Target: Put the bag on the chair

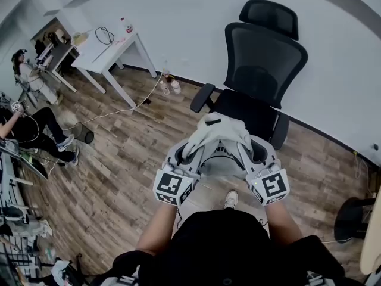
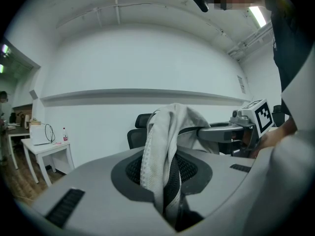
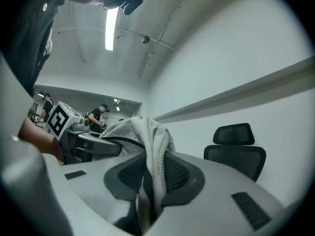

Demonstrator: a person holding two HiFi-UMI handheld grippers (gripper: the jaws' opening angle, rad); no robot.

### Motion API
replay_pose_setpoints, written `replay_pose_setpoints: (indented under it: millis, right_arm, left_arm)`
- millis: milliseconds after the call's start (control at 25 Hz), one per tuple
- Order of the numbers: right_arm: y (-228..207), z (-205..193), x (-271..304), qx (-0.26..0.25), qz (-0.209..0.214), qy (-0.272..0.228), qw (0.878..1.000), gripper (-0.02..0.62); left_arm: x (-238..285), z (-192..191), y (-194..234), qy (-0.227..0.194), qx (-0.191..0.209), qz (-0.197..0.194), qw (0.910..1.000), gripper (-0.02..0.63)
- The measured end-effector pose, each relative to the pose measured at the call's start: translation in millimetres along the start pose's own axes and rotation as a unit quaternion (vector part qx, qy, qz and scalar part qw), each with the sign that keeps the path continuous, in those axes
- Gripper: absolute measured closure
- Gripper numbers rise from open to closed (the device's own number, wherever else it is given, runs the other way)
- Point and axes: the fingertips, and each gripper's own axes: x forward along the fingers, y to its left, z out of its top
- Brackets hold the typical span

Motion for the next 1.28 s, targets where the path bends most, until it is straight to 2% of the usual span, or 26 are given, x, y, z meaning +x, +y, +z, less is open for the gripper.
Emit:
replay_pose_setpoints:
  millis: [280, 800, 1040, 1280]
  right_arm:
    - [-46, -18, 4, 0.009, 0.026, 0.012, 1.000, 0.505]
    - [-95, -26, 15, 0.015, -0.006, 0.013, 1.000, 0.502]
    - [-121, -40, 41, 0.023, -0.039, 0.036, 0.998, 0.502]
    - [-159, -49, 83, 0.033, -0.075, 0.058, 0.995, 0.502]
  left_arm:
    - [52, -9, -9, 0.018, 0.007, -0.002, 0.9998, 0.514]
    - [107, -5, -9, 0.017, 0.014, -0.024, 0.9995, 0.514]
    - [147, -13, 10, 0.023, 0.003, -0.057, 0.9981, 0.512]
    - [202, -13, 42, 0.033, -0.001, -0.112, 0.9931, 0.513]
